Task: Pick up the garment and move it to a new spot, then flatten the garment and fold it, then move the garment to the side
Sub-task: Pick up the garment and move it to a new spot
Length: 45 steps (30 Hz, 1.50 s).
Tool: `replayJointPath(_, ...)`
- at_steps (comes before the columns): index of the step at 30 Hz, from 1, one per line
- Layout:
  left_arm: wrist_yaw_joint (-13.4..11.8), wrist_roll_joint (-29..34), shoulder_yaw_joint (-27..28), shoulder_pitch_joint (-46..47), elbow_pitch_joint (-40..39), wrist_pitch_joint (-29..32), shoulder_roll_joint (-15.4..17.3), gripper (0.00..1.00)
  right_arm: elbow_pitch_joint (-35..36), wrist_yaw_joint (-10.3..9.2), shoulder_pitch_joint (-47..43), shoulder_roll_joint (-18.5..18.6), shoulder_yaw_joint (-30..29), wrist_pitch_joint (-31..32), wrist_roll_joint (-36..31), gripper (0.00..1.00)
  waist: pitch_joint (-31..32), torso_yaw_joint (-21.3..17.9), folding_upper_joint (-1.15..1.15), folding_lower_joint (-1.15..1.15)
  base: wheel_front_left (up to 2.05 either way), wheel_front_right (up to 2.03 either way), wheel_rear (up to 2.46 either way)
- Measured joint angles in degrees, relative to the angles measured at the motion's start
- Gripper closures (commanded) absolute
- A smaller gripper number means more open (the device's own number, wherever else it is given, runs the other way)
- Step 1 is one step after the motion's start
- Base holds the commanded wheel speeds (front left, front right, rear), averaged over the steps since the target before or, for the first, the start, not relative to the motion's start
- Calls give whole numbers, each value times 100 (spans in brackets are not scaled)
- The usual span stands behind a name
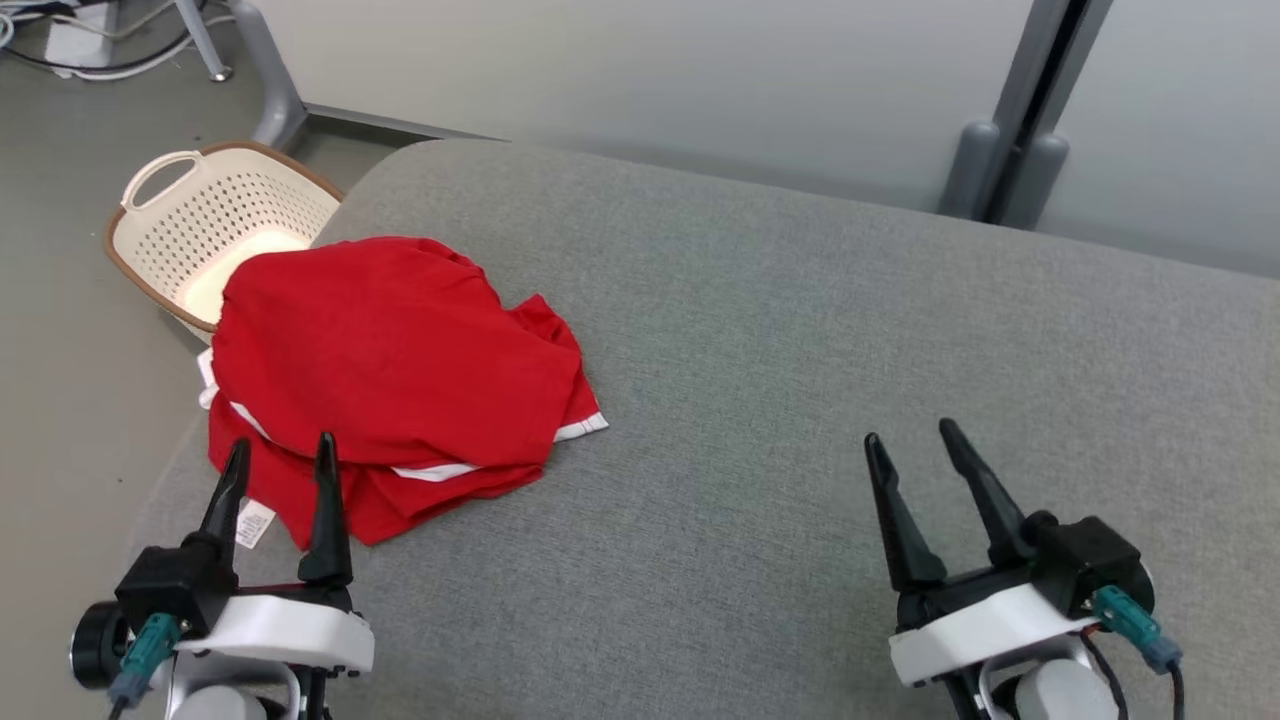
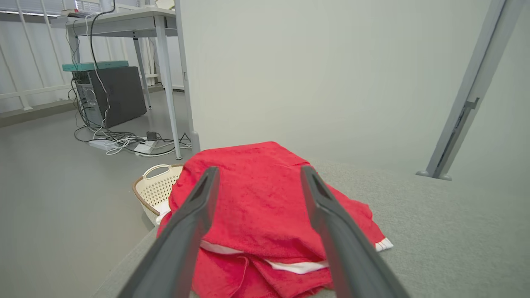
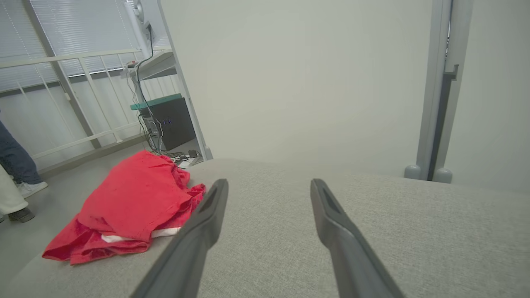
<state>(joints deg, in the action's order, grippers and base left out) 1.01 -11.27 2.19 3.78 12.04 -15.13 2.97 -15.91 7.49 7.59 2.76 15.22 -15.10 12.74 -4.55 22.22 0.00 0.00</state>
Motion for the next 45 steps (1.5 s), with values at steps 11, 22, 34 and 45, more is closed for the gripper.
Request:
replayJointPath(11, 535, 163, -300, 1728, 1312, 530, 911, 0, 170, 0, 481, 18, -475, -1, -380, 0, -920, -561, 0, 0, 0, 0, 0)
replayJointPath(22, 626, 221, -730, 3305, 2339, 1879, 2015, 0, 256, 0, 737, 14, -493, 0, -474, 0, -1698, -1277, 0, 0, 0, 0, 0)
replayJointPath(34, 642, 353, -1063, 3728, 3227, 2296, 2408, 0, 325, 0, 817, 11, -504, 0, -443, 0, -1972, -1588, 0, 0, 0, 0, 0)
replayJointPath(45, 497, 352, -1147, 3762, 3376, 1896, 2314, 100, 257, 0, 786, 8, -549, 0, -402, 0, -1758, -1478, 0, 0, 0, 0, 0)
